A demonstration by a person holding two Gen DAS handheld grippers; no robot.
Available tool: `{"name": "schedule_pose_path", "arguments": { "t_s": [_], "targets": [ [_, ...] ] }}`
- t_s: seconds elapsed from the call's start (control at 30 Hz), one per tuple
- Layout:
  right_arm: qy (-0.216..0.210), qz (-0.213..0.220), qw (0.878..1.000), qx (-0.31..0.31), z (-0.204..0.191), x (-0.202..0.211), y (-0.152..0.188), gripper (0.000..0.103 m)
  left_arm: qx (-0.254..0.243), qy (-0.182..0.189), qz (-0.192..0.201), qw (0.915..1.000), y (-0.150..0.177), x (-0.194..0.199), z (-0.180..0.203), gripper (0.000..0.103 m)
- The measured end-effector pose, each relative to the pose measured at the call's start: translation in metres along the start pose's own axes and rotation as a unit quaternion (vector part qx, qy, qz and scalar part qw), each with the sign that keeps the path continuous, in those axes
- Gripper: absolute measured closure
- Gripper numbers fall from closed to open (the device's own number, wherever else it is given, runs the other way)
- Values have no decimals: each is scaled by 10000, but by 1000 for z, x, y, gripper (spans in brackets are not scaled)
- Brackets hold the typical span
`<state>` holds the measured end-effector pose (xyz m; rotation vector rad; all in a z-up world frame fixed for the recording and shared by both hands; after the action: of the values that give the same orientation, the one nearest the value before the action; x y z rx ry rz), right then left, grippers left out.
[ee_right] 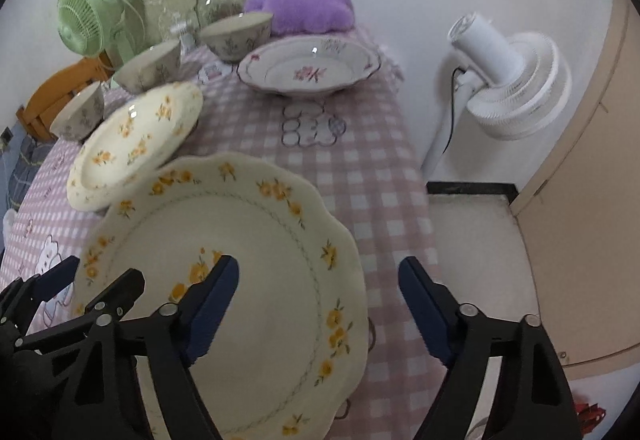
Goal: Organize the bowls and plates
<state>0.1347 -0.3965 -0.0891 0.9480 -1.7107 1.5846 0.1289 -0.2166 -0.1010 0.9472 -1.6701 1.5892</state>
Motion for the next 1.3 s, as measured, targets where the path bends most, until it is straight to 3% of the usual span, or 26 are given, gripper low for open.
{"name": "schedule_pose_path", "arguments": {
  "t_s": [0.1, 0.27, 0.5, 0.83, 1.0, 1.3],
  "targets": [
    [-95, -139, 9999, 39, 0, -10, 1, 25, -6, 25, -103, 9999, -1, -6, 2, 35],
    [-163, -422, 9990, 4, 2, -27, 1, 29, -20, -58, -189, 9998, -3, -11, 2, 38],
    [-337, -551, 9978, 114, -6, -33, 0, 32, -39, -52, -197, 9998, -5, -13, 1, 38],
    [-230, -761, 9968, -28, -9, -31, -2, 32, -206, 34, -417, 9989, -5, -11, 0, 38],
    [-192, -721, 9970, -182, -10, -21, -5, 32, -384, 89, -332, 9987, -9, 1, -2, 38],
    [-108, -601, 9981, -120, -41, 3, -15, 32, -155, 257, -436, 9986, -20, 15, -37, 38]
  ]
}}
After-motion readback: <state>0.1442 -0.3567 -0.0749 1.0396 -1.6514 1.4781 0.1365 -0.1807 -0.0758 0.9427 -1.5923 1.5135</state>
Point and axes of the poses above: each gripper's, at about its wrist camera, not at the fingertips, and x roughly against the way its jaws point, z to its right, y to its underside, the point moved 2 cm from there along -x, roughly the way its jaws point, and after that the axes turned 4 degrees about -y, right-handed, at the moved point
